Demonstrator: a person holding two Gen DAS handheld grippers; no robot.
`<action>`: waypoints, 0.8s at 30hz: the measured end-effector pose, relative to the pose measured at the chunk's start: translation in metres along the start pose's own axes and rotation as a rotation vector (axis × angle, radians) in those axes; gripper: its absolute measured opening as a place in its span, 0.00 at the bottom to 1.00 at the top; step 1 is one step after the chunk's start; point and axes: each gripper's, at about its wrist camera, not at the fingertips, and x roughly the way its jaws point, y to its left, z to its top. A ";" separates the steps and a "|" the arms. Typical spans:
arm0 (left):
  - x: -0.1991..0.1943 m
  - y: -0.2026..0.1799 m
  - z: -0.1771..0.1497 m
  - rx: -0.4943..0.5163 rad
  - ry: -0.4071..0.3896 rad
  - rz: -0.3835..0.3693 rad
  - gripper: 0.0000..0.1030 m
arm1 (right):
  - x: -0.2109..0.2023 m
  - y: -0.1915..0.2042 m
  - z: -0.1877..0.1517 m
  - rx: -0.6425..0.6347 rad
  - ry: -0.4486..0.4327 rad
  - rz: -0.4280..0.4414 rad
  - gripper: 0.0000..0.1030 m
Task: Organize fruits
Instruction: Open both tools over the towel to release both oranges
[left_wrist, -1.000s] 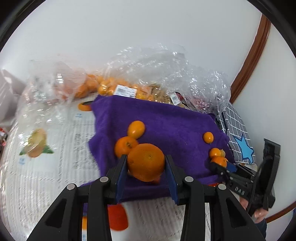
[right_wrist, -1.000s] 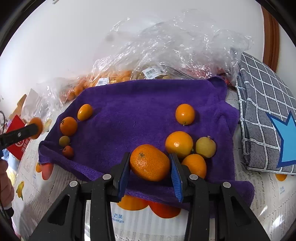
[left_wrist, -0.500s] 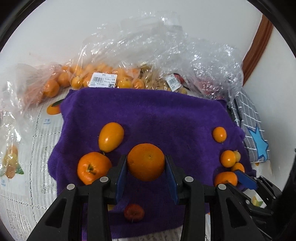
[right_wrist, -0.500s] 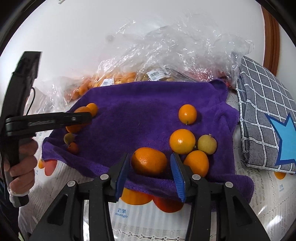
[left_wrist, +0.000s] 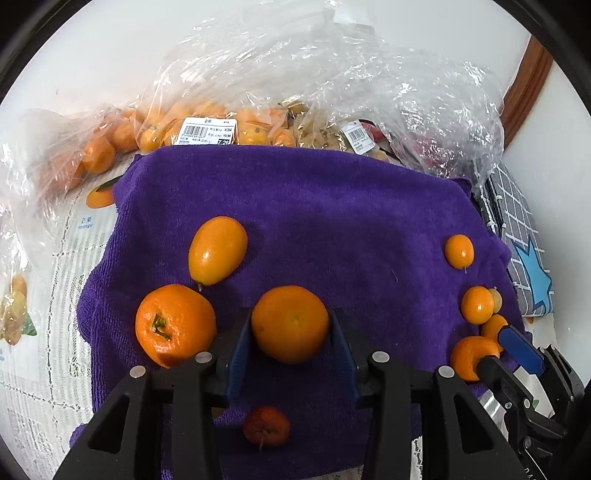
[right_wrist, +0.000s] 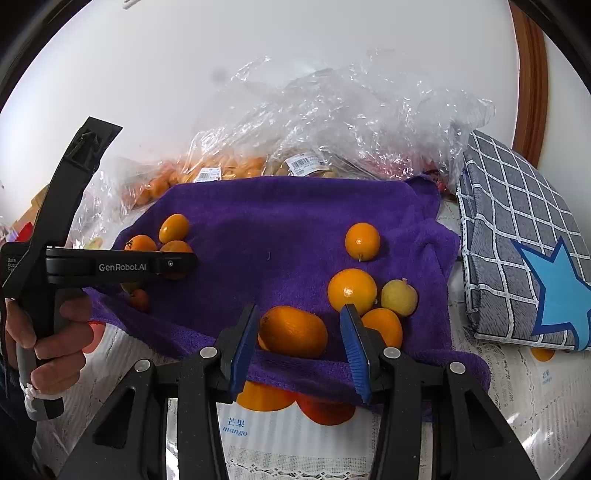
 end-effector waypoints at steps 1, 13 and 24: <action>0.000 0.000 0.000 0.002 0.004 0.001 0.41 | 0.000 0.000 0.000 -0.001 0.000 0.000 0.45; -0.041 0.000 -0.013 -0.003 -0.024 -0.013 0.54 | -0.021 0.001 0.000 0.053 -0.010 -0.009 0.56; -0.113 -0.003 -0.048 -0.005 -0.128 0.005 0.59 | -0.101 0.006 -0.003 0.096 -0.038 -0.142 0.57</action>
